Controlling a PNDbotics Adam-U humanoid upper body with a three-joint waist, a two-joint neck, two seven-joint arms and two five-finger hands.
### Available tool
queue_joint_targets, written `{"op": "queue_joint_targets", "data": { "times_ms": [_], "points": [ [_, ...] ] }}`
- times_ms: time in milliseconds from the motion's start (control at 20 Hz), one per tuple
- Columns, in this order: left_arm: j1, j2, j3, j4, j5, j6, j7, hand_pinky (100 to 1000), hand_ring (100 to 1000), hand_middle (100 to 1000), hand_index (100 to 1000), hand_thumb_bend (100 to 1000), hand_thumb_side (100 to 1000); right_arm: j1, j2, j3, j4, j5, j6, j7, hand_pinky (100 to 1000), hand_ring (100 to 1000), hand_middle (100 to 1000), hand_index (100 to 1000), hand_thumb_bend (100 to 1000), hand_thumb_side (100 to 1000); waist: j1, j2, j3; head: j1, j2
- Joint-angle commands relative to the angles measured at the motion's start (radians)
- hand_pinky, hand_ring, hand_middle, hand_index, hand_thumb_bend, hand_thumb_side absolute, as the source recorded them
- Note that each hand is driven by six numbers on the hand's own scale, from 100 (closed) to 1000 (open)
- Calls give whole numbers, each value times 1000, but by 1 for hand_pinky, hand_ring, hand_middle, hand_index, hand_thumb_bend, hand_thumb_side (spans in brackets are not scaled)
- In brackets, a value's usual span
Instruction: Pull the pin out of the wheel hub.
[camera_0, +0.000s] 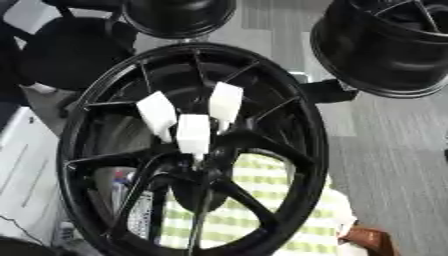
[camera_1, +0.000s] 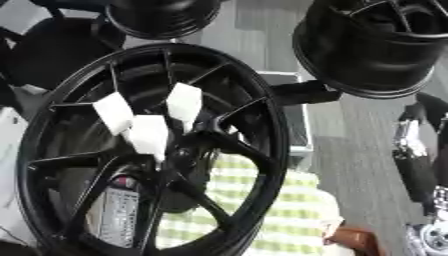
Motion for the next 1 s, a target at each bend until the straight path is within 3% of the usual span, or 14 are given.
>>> {"op": "queue_joint_targets", "data": {
  "times_ms": [50, 200, 450, 600, 750, 900, 1000],
  "points": [
    [-17, 23, 27, -26, 88, 11, 42, 805, 772, 751, 796, 100, 762, -4, -22, -12, -18, -1, -3, -2, 909, 809, 611, 772, 100, 650, 2, -17, 3, -5, -6],
    [-9, 23, 29, -64, 226, 4, 98, 771, 726, 698, 771, 100, 670, -3, -25, -13, -18, 1, -7, -3, 909, 808, 611, 771, 100, 648, -1, -18, 5, -5, -7],
    [28, 26, 41, -189, 428, -3, 165, 753, 697, 675, 764, 100, 659, -2, -28, -16, -18, 8, -19, -7, 908, 808, 611, 771, 100, 642, -10, -18, 7, -6, -6],
    [99, 2, 72, -389, 592, 5, 246, 747, 694, 675, 768, 100, 681, -3, -31, -20, -18, 16, -35, -18, 908, 808, 613, 772, 100, 637, -18, -15, 11, -8, -3],
    [217, -61, 95, -672, 758, 6, 383, 746, 698, 680, 776, 100, 676, -8, -35, -23, -18, 23, -61, -40, 908, 808, 615, 772, 100, 630, -26, -10, 13, -11, -2],
    [344, -145, 92, -935, 779, -4, 488, 745, 699, 680, 781, 100, 663, -17, -39, -25, -18, 26, -91, -74, 911, 809, 620, 774, 100, 622, -38, -4, 9, -13, -6],
    [393, -213, 74, -981, 748, -71, 493, 746, 698, 678, 783, 100, 660, -22, -42, -25, -18, 33, -110, -103, 910, 811, 624, 776, 100, 622, -44, -1, 7, -10, -6]
  ]
}}
